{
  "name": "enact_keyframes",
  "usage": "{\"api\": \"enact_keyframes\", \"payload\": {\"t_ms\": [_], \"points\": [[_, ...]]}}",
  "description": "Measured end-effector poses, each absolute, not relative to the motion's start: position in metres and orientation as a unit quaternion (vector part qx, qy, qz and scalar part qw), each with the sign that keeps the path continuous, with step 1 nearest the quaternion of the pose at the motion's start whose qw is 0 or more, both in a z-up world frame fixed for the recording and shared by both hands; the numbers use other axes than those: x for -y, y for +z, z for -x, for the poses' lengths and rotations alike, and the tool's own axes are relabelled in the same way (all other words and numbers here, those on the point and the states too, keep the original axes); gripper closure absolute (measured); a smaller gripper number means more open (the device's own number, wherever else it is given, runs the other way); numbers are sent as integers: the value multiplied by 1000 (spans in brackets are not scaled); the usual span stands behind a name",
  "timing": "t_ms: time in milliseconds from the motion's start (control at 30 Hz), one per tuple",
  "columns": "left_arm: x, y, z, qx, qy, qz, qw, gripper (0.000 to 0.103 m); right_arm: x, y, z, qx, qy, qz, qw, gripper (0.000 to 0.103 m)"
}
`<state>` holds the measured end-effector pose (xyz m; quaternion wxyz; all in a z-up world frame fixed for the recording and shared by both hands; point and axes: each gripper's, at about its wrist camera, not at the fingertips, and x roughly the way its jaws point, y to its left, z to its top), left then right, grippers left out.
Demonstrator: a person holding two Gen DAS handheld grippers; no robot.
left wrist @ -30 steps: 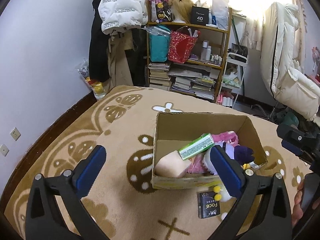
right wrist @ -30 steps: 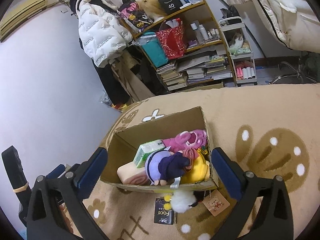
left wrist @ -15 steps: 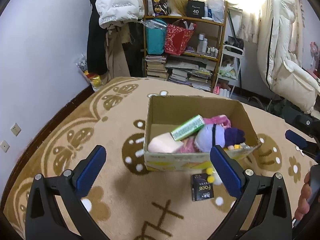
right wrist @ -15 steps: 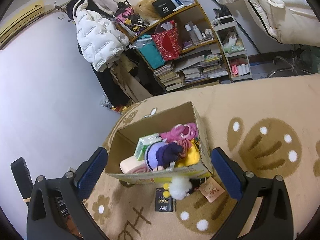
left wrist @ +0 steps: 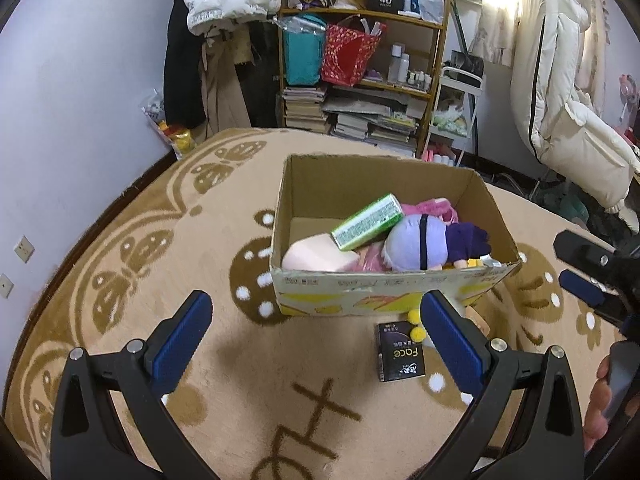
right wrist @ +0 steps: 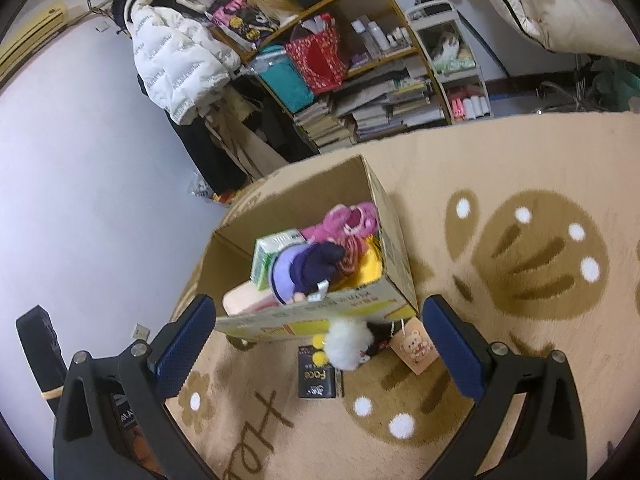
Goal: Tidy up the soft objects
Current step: 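Withdraw both open tools from the box, then move the right tool to the white fluffy plush keychain while the left tool approaches the black Face tissue pack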
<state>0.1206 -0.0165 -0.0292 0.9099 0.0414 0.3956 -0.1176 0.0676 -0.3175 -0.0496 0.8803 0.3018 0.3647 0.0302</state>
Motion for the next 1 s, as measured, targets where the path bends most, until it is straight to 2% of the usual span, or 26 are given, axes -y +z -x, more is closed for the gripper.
{"api": "enact_keyframes", "payload": {"t_ms": [1000], "points": [[41, -96, -142, -488, -149, -64, 858, 0, 309, -132, -90, -461, 29, -322, 827, 1]]}}
